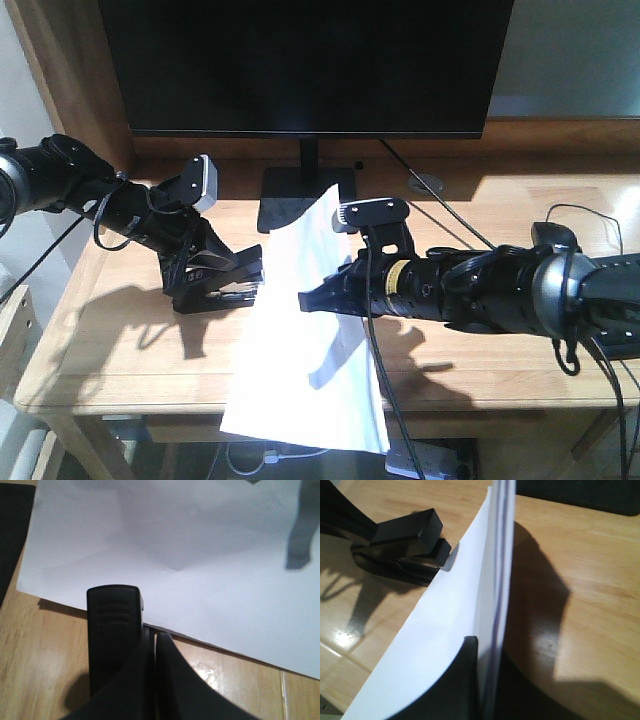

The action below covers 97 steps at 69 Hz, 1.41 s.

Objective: Grab stapler and paper to desk for stapling
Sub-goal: 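Lay the paper flat on the desk under the stapler jaw with the right gripper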

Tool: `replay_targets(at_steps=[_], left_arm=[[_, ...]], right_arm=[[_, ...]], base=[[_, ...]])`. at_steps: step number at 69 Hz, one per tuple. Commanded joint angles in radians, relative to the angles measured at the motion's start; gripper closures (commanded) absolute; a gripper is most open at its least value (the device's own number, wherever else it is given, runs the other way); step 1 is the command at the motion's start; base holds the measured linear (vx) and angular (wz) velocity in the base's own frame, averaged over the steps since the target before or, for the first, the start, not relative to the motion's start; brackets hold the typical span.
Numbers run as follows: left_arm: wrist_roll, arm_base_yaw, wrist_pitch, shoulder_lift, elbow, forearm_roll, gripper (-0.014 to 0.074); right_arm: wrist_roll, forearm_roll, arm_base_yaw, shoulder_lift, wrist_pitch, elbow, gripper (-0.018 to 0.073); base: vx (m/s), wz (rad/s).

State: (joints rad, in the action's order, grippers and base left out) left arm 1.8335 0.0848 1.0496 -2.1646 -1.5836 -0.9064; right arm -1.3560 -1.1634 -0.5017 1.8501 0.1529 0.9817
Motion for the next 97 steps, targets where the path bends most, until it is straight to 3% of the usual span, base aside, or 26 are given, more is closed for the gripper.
replay_targets(at_steps=[1, 10, 28, 57, 97], left_arm=[[-0.01, 0.003, 0.016, 0.066, -0.029, -0.054, 0.0603], [-0.01, 0.003, 0.016, 0.066, -0.029, -0.054, 0.0603], [-0.01, 0.003, 0.016, 0.066, -0.029, -0.054, 0.0603], [-0.01, 0.003, 0.016, 0.066, -0.029, -0.054, 0.0603], [-0.01, 0.003, 0.016, 0.066, -0.029, -0.054, 0.0603]], right_arm=[[0.011, 0.0, 0.005, -0.024, 0.033, 0.049, 0.0562], [0.004, 0.0, 0.005, 0.0, 0.008, 0.063, 0.0562], [0.004, -0.006, 0.005, 0.006, -0.174, 0.06, 0.0562], [0.005, -0.016, 0.005, 0.003, 0.076, 0.06, 0.0562], [-0.003, -0.027, 0.004, -0.099, 0.06, 0.06, 0.0562]], base=[[0.0, 0.0], [0.0, 0.0], [0.0, 0.0], [0.0, 0.0], [0.0, 0.0]])
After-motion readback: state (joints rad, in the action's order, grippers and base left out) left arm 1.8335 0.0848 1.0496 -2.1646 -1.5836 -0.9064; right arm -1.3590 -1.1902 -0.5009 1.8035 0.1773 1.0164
